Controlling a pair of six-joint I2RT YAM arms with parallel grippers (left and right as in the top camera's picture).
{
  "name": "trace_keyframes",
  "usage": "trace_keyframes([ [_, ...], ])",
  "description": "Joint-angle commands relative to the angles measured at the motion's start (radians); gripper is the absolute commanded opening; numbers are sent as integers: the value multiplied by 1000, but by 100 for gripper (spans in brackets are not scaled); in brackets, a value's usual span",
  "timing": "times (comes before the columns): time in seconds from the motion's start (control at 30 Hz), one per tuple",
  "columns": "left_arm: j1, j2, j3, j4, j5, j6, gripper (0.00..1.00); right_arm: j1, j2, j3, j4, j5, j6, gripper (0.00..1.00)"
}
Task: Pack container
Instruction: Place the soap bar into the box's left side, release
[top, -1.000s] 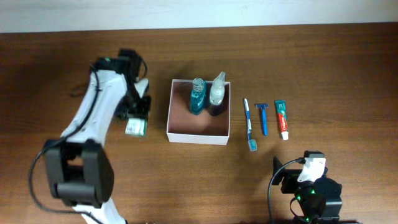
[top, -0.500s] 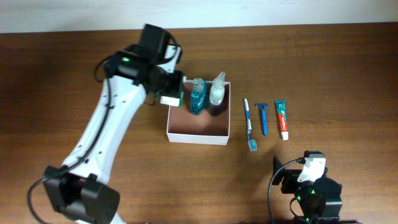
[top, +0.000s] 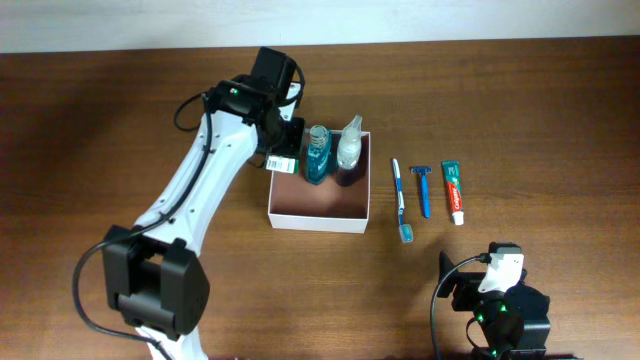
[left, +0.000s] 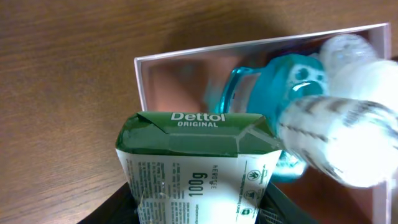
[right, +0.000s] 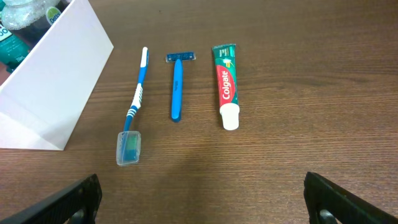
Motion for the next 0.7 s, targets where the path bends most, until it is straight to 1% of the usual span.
trace_keyframes([
  [0.0,3,61,-2,12,-7,-12,31,-6,-7,-6,2,2,8,99],
  [0.2,3,97,-2,38,-3,-12,32,-6,-7,-6,2,2,8,99],
  [0.27,3,97,-1,51,4,-12,37,-6,-7,-6,2,2,8,99],
  [0.3,3,97,-1,56,13,-12,42,-6,-6,-6,2,2,8,99],
  [0.37,3,97,-1,60,24,-12,50,-6,-7,-6,2,2,8,99],
  [0.43,3,97,-1,59,35,-12,59,-6,-7,-6,2,2,8,99],
  [0.57,4,97,-1,59,42,-12,61,-6,-7,-6,2,2,8,99],
  [0.6,4,97,-1,59,42,-12,64,-6,-7,-6,2,2,8,99],
  [0.67,4,97,-1,58,42,-12,66,-6,-7,-6,2,2,8,99],
])
